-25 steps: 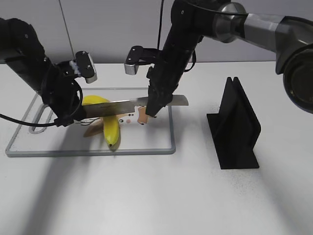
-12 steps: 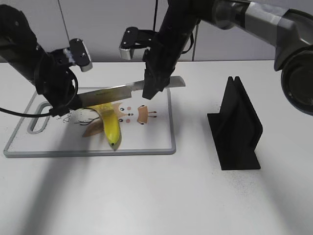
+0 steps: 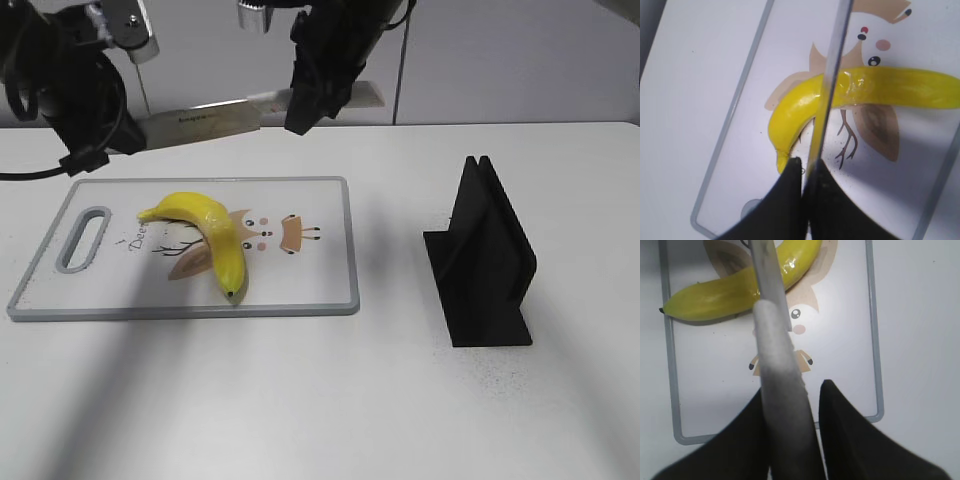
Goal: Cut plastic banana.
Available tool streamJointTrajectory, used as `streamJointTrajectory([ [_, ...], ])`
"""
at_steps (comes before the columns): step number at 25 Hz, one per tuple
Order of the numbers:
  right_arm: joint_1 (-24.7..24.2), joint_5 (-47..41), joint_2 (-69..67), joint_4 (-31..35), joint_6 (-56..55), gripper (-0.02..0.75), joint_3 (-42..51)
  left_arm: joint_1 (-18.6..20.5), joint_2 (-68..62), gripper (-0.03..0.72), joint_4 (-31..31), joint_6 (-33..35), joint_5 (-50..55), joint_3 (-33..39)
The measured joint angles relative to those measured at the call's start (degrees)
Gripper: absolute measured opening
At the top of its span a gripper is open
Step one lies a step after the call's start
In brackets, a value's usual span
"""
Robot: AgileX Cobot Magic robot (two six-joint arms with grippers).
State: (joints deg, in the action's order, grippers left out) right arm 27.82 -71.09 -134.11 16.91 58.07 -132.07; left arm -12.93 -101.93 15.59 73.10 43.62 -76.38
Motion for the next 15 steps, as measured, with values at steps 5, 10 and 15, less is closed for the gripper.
streamJointTrajectory([
  [5, 0.0, 0.0, 2.5, 1.5, 0.1, 0.217, 0.0, 0.0, 4.1, 0.017, -1.0, 0.0, 1.3, 0.0],
  [10, 0.0, 0.0, 3.2, 1.9, 0.2, 0.217, 0.0, -0.1, 5.4, 0.016, -1.8, 0.0, 1.1, 0.0],
  [15, 0.0, 0.0, 3.4, 1.6, 0.2, 0.204, 0.0, -0.1, 5.4, 0.155, -1.9, -0.6, -1.9, 0.0],
])
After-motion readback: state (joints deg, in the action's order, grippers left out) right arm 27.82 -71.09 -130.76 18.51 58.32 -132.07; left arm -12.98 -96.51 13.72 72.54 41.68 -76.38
